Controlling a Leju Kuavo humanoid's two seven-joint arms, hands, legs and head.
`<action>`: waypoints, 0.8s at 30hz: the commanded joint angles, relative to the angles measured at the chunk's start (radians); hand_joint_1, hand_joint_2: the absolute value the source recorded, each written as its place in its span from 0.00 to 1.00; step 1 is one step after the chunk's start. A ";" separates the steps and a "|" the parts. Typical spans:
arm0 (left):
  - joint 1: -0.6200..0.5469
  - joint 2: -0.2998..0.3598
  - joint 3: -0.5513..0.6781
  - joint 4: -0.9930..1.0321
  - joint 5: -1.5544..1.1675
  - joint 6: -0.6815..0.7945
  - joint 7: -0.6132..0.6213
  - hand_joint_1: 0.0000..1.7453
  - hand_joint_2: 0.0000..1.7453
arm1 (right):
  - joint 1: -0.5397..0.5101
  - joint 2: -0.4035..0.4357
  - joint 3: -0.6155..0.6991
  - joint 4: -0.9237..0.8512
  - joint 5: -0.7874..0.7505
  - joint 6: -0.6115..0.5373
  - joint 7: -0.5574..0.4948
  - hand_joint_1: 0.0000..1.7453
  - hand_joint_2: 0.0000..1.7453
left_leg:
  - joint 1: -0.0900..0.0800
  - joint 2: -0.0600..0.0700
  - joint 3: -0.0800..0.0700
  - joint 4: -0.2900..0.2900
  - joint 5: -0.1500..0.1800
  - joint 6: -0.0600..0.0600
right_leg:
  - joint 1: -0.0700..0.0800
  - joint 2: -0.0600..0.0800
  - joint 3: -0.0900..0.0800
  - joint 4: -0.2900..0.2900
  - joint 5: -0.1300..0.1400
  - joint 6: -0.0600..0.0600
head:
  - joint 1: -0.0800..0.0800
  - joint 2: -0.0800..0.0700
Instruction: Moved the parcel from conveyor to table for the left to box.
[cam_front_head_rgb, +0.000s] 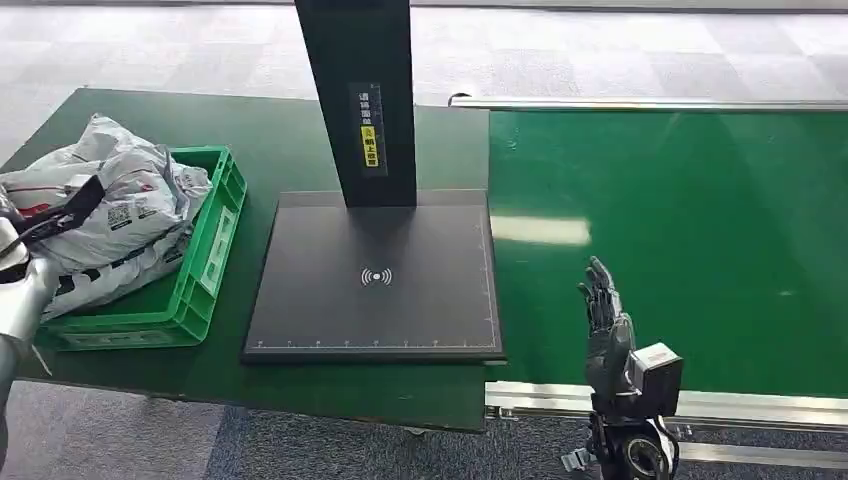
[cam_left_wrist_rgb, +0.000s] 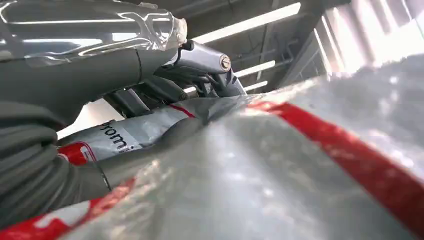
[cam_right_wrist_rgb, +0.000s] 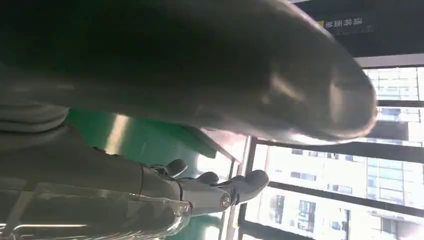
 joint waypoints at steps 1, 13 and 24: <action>-0.019 -0.013 0.009 0.146 -0.006 -0.020 0.009 1.00 1.00 | -0.044 -0.012 0.028 0.095 -0.002 0.000 0.002 0.00 0.00 | 0.000 0.001 0.004 -0.002 0.000 0.000 | 0.001 0.000 0.004 -0.003 0.000 0.000 | 0.000 0.000; 0.019 -0.047 0.078 0.163 0.031 -0.142 -0.060 1.00 1.00 | -0.054 -0.015 0.029 0.104 -0.006 -0.001 0.002 0.00 0.00 | 0.000 0.002 0.004 -0.002 0.000 0.000 | 0.000 0.001 0.003 -0.001 0.001 -0.001 | 0.000 0.000; 0.073 -0.096 0.191 0.106 0.065 0.396 -0.204 0.00 1.00 | -0.035 -0.007 0.024 0.061 -0.021 -0.010 0.016 0.00 0.00 | -0.001 0.001 0.016 -0.004 -0.001 -0.002 | -0.001 0.000 0.015 -0.001 -0.001 -0.002 | -0.001 0.000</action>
